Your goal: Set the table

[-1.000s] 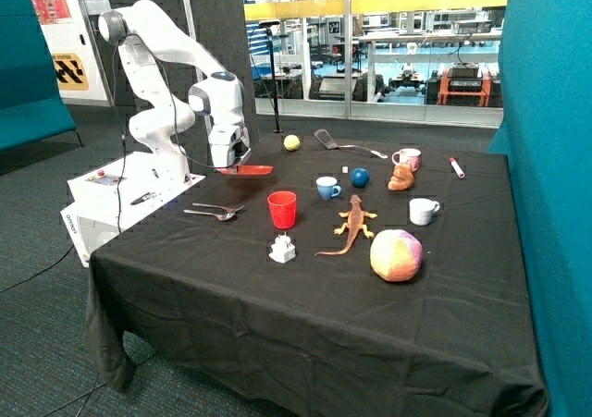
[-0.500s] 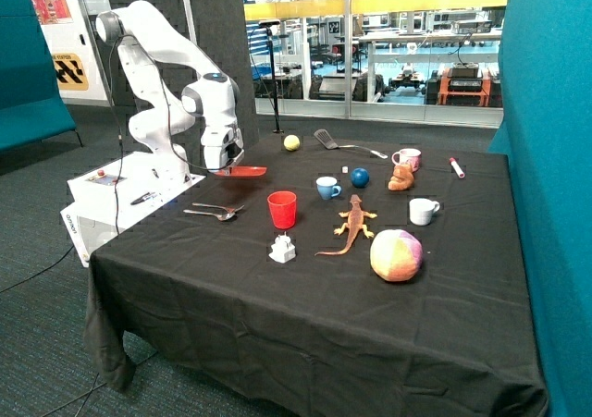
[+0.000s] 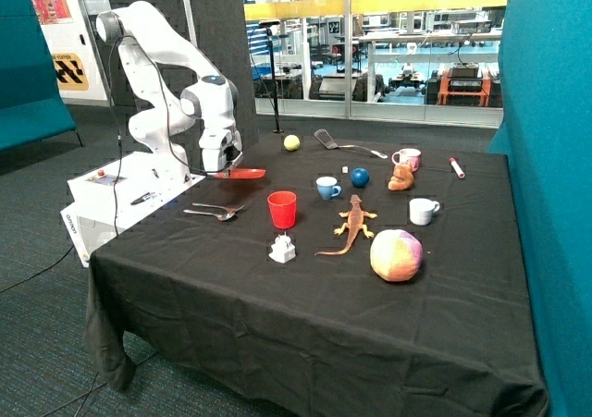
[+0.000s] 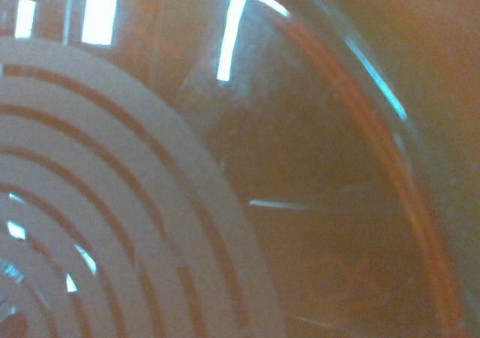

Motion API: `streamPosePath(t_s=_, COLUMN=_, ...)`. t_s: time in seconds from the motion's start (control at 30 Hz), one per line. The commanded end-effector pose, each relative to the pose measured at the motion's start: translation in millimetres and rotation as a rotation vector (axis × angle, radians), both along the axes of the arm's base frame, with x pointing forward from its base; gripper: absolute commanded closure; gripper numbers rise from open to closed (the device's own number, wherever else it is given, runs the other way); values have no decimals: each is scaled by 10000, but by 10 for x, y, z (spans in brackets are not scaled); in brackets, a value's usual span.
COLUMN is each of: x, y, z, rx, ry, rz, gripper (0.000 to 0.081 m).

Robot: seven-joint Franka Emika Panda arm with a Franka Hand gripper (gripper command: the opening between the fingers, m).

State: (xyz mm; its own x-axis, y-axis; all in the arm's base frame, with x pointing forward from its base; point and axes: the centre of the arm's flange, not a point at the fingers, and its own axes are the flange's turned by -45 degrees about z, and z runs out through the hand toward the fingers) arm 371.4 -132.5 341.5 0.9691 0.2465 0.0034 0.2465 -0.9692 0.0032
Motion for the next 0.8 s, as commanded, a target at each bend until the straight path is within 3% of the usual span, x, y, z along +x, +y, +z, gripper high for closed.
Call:
streamPosePath(t_s=0.0, x=130, y=30, z=-181, rx=23, ry=41, rz=-95, gripper=808)
streamPosePath(t_s=0.47, x=-49, y=9, z=-245, rx=23, ry=41, rz=-42, gripper=808)
streamPosePath(t_s=0.77, x=-251, y=-134, z=-320, rx=23, ry=41, rz=-396, gripper=808)
